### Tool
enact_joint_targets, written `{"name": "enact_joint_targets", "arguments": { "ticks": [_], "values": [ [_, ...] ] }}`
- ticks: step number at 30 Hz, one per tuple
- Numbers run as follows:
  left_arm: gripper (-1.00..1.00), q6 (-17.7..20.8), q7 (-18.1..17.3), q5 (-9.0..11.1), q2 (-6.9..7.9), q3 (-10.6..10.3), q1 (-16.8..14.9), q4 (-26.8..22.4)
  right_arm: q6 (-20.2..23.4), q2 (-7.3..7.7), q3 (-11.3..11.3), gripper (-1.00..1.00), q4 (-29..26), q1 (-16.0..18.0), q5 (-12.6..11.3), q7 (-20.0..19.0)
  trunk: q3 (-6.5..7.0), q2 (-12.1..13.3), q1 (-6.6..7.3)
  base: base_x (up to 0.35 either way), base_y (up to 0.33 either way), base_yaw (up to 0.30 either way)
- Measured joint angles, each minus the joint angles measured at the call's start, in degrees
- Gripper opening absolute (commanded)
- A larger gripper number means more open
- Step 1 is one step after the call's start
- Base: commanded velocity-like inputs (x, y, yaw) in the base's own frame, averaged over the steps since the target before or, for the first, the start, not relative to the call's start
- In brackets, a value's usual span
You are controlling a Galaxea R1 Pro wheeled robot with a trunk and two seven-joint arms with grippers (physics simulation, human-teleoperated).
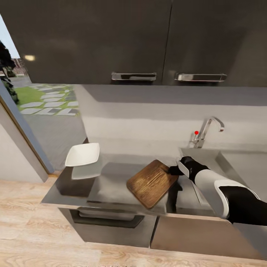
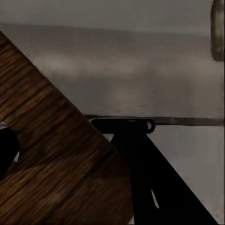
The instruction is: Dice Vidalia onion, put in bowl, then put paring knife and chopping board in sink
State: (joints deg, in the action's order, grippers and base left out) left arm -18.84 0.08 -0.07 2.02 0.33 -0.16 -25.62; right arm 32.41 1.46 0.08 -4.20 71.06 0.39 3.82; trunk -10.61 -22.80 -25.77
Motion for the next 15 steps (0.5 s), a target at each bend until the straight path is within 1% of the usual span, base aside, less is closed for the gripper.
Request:
{"name": "enact_joint_targets", "arguments": {
  "ticks": [7,9,10,12,15],
  "values": [
    [1.0,0.0,0.0,0.0,0.0,0.0,0.0,-0.04,0.17,0.45,0.08,-1.0,-0.07,-0.01,0.03,-0.02,0.52,0.0,0.0,-0.247,0.227,-0.22],
    [1.0,0.01,0.0,0.0,0.01,0.01,0.0,-0.03,0.17,0.7,0.04,-1.0,-0.1,0.0,-0.16,0.0,0.66,-0.04,0.03,-0.059,0.104,-0.225],
    [1.0,0.01,0.0,0.0,0.0,0.0,0.0,-0.03,0.16,0.71,-0.35,-1.0,-0.11,0.0,-0.44,-0.05,0.73,-0.04,0.03,-0.037,0.065,-0.225],
    [1.0,0.01,0.0,0.0,0.0,0.0,0.0,-0.03,0.22,0.8,0.15,-1.0,-0.1,0.0,-0.08,-0.01,0.87,-0.02,0.03,-0.021,0.038,-0.226],
    [1.0,0.01,0.0,0.0,0.0,0.0,0.0,-0.03,0.25,0.84,-0.21,-1.0,-0.12,0.01,-0.25,0.01,1.09,-0.01,0.03,-0.008,0.015,-0.226]
  ]
}}
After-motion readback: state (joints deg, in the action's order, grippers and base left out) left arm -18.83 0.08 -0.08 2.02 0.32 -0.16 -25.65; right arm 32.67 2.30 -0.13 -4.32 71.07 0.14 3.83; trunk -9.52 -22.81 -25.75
